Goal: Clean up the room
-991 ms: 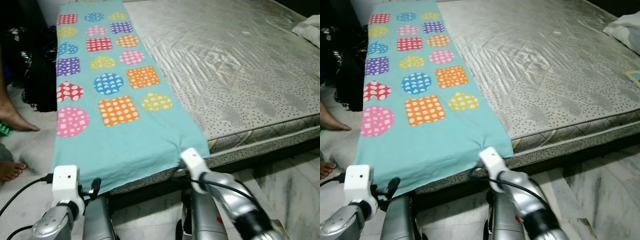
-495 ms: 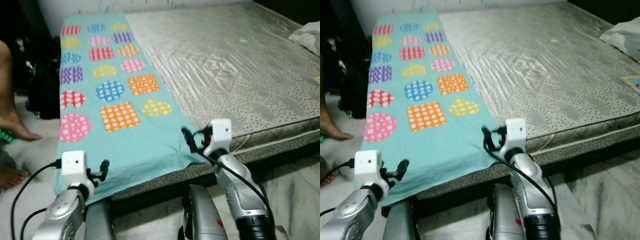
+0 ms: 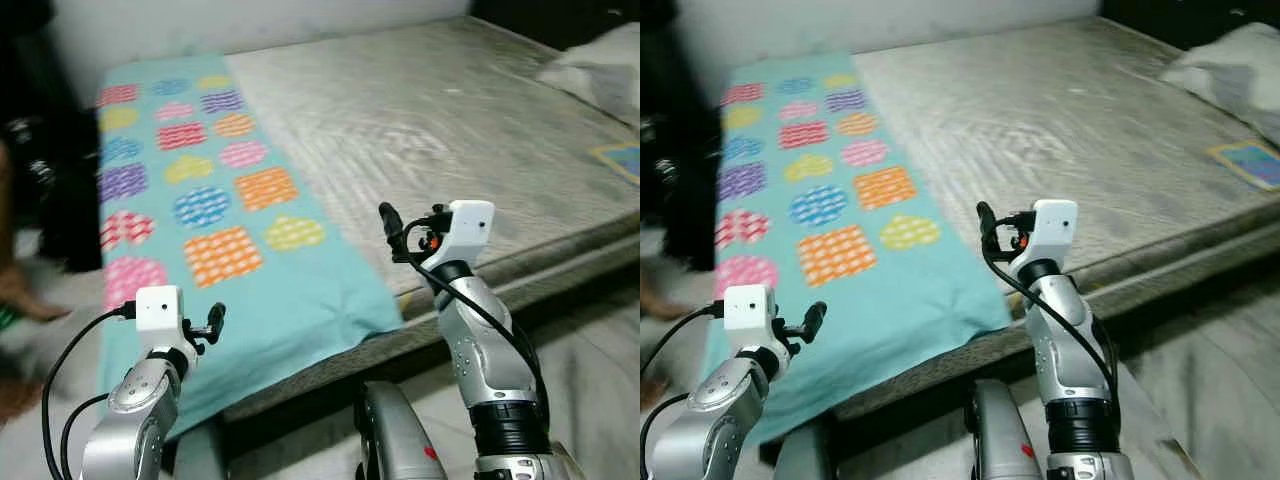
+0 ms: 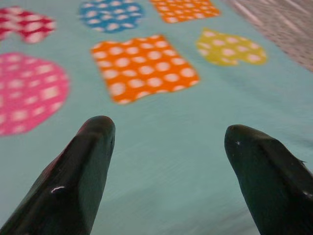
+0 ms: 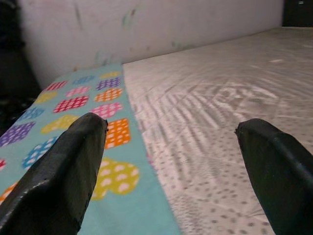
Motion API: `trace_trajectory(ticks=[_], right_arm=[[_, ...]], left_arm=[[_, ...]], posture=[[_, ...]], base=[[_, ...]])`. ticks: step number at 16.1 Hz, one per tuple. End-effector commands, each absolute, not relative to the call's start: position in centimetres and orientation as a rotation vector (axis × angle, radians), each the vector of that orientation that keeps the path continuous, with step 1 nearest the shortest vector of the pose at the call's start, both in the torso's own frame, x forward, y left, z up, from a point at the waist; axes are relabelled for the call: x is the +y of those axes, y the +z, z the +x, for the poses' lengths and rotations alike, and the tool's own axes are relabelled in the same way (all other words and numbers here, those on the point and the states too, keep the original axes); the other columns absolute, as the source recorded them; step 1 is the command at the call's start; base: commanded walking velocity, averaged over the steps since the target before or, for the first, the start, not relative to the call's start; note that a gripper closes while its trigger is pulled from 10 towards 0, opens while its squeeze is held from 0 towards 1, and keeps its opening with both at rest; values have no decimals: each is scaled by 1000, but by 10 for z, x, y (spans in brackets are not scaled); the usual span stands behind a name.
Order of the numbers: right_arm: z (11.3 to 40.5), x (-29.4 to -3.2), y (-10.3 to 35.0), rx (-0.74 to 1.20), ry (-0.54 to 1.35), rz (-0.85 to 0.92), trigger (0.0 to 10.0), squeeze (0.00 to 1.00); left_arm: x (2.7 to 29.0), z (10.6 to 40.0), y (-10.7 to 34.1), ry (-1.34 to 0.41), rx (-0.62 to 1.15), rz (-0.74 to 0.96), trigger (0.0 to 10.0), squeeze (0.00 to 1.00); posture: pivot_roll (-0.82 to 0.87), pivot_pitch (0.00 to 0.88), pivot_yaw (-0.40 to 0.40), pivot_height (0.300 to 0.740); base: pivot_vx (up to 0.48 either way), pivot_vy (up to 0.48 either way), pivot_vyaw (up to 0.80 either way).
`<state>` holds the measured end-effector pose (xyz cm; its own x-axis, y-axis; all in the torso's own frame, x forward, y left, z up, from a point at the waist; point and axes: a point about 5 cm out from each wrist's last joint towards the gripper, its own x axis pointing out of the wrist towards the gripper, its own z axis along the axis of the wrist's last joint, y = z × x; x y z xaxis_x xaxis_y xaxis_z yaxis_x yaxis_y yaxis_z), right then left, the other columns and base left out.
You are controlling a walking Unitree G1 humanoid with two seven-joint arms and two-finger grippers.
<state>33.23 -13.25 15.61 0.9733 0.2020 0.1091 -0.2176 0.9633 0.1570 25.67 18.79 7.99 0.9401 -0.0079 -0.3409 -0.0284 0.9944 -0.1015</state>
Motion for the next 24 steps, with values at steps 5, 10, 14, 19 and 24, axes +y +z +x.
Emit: trace_trajectory(ticks=[5, 10, 14, 19, 24], right_arm=[[337, -130, 163, -127, 242, 170, 10000, 0], [331, -126, 162, -150, 290, 177, 10000, 0], [333, -127, 168, -181, 307, 162, 10000, 0], [333, -127, 169, -188, 314, 166, 10000, 0], [334, -127, 171, -194, 315, 170, 10000, 0]], left_arm=[[186, 264, 82, -13, 323, -89, 10000, 0], [187, 263, 79, -13, 329, -85, 10000, 0], [186, 263, 78, -13, 332, -86, 10000, 0], [186, 263, 76, -14, 335, -86, 10000, 0], [187, 263, 77, -14, 336, -81, 10000, 0]], posture=[[-99, 0, 44, 526], [-95, 0, 42, 526], [-98, 0, 42, 556], [-98, 0, 42, 616], [-96, 0, 42, 681]], base=[[0, 0, -540], [0, 0, -109], [0, 0, 0], [0, 0, 0], [0, 0, 0]])
